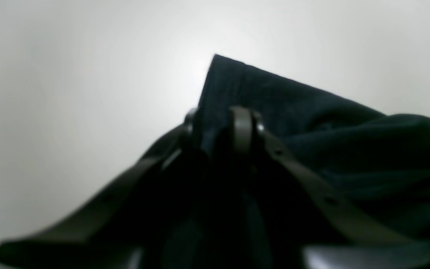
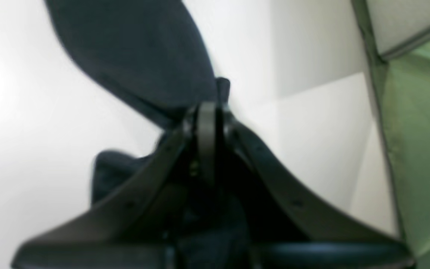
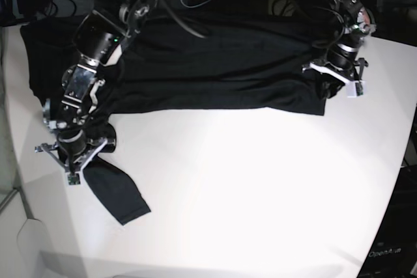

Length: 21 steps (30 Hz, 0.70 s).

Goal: Fold the T-shirt properly
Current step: 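Fold the held sleeve back over the strip with the right gripper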

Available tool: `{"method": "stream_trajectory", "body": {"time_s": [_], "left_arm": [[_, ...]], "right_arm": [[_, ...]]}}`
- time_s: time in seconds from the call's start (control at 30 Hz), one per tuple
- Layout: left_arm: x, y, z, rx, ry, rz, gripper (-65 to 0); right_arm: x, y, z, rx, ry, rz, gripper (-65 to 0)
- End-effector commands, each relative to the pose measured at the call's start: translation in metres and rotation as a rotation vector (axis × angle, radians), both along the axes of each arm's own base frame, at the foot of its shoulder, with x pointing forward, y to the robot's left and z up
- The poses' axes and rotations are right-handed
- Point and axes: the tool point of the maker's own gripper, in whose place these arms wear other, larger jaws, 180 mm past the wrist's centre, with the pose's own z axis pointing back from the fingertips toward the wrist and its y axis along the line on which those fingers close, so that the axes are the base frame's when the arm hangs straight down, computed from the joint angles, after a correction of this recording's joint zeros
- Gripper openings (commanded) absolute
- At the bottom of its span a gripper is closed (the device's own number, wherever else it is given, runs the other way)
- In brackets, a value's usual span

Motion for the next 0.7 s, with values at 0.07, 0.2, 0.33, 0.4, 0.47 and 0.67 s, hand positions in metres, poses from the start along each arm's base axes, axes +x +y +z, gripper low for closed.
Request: {"method": "stream_trajectory", "body": {"time_s": [0.07,0.2,0.33,0.4,0.47,0.67], "left_arm": [[0.008,0.004,0.013,0.004,-0.055,0.003,-52.3],[0.008,0.001,0.013,-0.001,-0.055,0.004,-52.3],[0.009,0.001,0.013,-0.001,-0.057,0.004,-52.3],[0.008,0.001,0.013,-0.001,-0.055,0.004,-52.3],[0.008,0.001,0.013,-0.002,-0.056,0.004,-52.3],[0.007,0.002,0.013,-0.002,-0.055,0.006,-52.3]], "right_arm": [[0.001,0.001,0.031,-0.031,-0.059,0.011,-65.0],[-0.015,-0.003,0.039,-0.093,-0.033,0.003,-65.0],[-0.028,0.004,0.043,-0.138,-0.033,0.03,-65.0],[-0.035,0.013,0.048,-0.141,-0.055,0.055,-65.0],[-0.042,0.021,0.05,-0.145,-0.063,0.079,-65.0],[-0.061,0.033,0.053,-0.176,-0.009,0.096,-65.0]]}}
